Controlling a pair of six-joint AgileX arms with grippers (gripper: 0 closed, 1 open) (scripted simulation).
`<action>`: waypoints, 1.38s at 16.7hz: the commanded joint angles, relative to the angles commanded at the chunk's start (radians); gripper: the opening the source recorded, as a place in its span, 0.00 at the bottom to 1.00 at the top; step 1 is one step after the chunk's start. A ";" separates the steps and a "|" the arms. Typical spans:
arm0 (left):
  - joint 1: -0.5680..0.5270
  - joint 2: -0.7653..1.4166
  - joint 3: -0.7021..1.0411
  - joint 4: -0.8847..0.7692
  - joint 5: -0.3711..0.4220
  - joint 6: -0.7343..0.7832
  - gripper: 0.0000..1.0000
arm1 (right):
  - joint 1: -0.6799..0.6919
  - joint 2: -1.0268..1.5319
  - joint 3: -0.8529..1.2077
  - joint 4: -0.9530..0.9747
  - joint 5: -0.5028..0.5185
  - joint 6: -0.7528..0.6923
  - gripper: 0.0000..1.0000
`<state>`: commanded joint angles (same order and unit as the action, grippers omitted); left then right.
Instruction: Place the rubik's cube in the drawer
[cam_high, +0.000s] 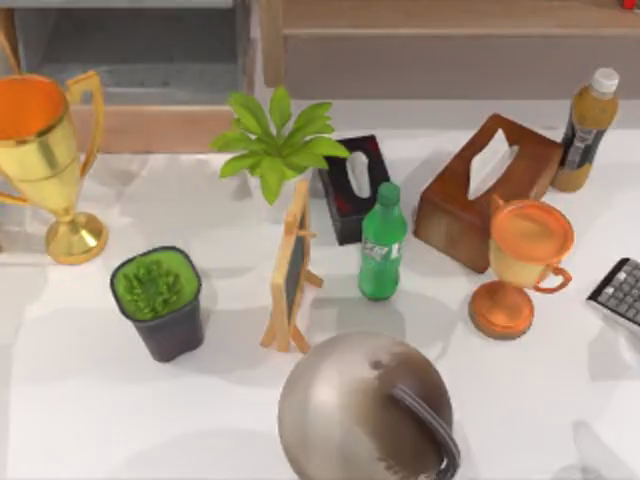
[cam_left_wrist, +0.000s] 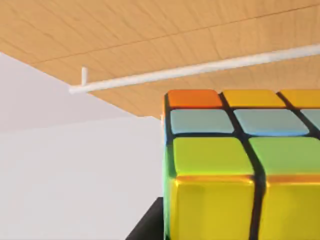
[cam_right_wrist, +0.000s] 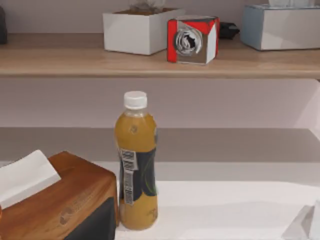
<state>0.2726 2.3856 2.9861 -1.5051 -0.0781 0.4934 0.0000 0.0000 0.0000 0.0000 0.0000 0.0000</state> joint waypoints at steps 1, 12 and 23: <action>0.024 0.063 -0.008 -0.042 0.015 -0.019 0.00 | 0.000 0.000 0.000 0.000 0.000 0.000 1.00; 0.059 0.400 -0.083 -0.184 0.094 -0.128 0.00 | 0.000 0.000 0.000 0.000 0.000 0.000 1.00; 0.059 0.400 -0.083 -0.184 0.094 -0.128 0.68 | 0.000 0.000 0.000 0.000 0.000 0.000 1.00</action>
<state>0.3314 2.7857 2.9027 -1.6893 0.0158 0.3655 0.0000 0.0000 0.0000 0.0000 0.0000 0.0000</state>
